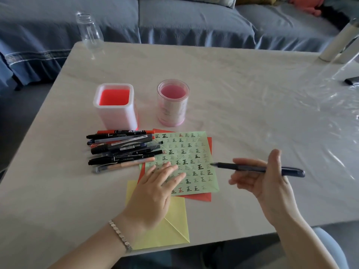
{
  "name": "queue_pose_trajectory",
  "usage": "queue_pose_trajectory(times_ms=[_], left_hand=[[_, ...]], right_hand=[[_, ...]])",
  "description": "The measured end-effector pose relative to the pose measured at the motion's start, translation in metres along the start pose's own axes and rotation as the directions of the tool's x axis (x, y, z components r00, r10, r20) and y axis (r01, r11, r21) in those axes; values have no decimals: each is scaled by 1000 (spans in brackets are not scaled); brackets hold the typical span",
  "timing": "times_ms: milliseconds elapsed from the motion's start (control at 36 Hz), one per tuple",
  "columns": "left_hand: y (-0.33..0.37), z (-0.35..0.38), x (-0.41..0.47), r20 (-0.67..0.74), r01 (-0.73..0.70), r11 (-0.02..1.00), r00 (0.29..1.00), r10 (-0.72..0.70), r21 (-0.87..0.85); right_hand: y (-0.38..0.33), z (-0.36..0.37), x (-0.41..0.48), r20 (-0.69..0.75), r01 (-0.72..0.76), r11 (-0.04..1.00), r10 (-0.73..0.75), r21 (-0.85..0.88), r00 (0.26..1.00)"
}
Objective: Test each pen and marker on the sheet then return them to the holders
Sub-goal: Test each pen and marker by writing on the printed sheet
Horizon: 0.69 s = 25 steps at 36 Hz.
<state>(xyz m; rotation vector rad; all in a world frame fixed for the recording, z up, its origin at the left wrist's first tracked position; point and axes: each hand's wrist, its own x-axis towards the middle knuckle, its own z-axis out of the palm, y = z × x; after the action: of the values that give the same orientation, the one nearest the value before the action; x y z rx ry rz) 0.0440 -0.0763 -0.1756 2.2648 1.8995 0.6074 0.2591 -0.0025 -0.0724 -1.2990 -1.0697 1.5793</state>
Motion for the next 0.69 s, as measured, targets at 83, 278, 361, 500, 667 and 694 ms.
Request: queue_pose_trajectory(times_ms=[83, 278, 361, 500, 667, 694], left_hand=[[0, -2, 0, 32, 8, 1000, 999, -9, 23], [19, -7, 6, 76, -21, 999, 997, 23, -25], [29, -2, 10, 128, -114, 994, 985, 113, 0], [38, 6, 15, 206, -189, 981, 962, 178, 36], [34, 10, 14, 206, -189, 981, 960, 192, -32], [34, 10, 14, 199, -190, 980, 960, 197, -52]], right_hand=[[11, -1, -2, -36, 75, 984, -82, -163, 996], [41, 4, 7, -87, 135, 971, -154, -197, 984], [48, 9, 12, -6, 136, 979, -138, -155, 990], [56, 15, 17, -81, 209, 947, -235, -246, 969], [70, 17, 21, -254, 212, 935, -286, -283, 924], [72, 17, 21, -269, 213, 932, -295, -294, 917]])
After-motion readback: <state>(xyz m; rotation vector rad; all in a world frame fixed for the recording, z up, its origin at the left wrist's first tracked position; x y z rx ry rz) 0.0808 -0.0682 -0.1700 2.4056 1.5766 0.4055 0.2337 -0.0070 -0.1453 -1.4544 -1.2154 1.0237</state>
